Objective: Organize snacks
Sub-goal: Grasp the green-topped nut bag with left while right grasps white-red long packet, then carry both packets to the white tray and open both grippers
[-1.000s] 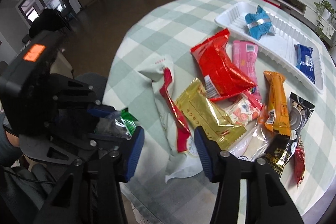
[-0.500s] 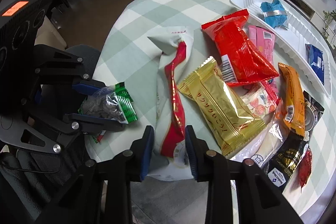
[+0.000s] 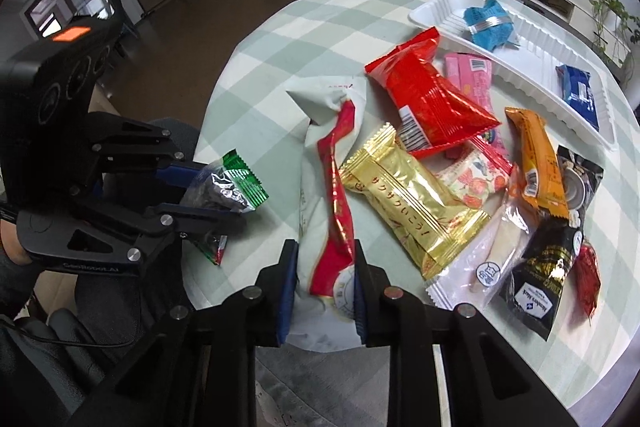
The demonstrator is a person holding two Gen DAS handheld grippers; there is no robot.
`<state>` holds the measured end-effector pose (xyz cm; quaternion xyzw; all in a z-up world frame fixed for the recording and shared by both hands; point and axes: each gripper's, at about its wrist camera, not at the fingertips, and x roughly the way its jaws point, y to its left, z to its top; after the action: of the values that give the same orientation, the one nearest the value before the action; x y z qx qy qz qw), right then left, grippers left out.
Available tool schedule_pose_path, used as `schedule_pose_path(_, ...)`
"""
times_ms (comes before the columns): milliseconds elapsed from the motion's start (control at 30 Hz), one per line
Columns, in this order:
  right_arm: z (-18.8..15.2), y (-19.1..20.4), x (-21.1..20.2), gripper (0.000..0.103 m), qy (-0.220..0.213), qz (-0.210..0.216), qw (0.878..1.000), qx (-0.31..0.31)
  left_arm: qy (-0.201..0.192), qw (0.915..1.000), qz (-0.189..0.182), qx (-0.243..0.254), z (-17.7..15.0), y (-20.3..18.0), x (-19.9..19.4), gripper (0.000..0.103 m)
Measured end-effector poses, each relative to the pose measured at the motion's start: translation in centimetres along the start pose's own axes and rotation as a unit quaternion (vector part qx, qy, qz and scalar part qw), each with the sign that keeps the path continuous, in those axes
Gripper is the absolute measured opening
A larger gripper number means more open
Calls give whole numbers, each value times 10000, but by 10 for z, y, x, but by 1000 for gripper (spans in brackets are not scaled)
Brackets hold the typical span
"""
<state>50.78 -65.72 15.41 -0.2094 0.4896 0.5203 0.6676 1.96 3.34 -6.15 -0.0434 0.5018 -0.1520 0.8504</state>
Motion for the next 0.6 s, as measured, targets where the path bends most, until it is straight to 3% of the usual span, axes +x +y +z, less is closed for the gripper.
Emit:
schedule_pose_path(267,-3,-5,-13,26,-391,181,9985,331,-146,9999,40,-51,-3,3,-2,21)
schedule_pose_path(600,-6,-21,-43,26,-1040,575,9888,907,-514,9976,-249,-401,6,18,-29,21)
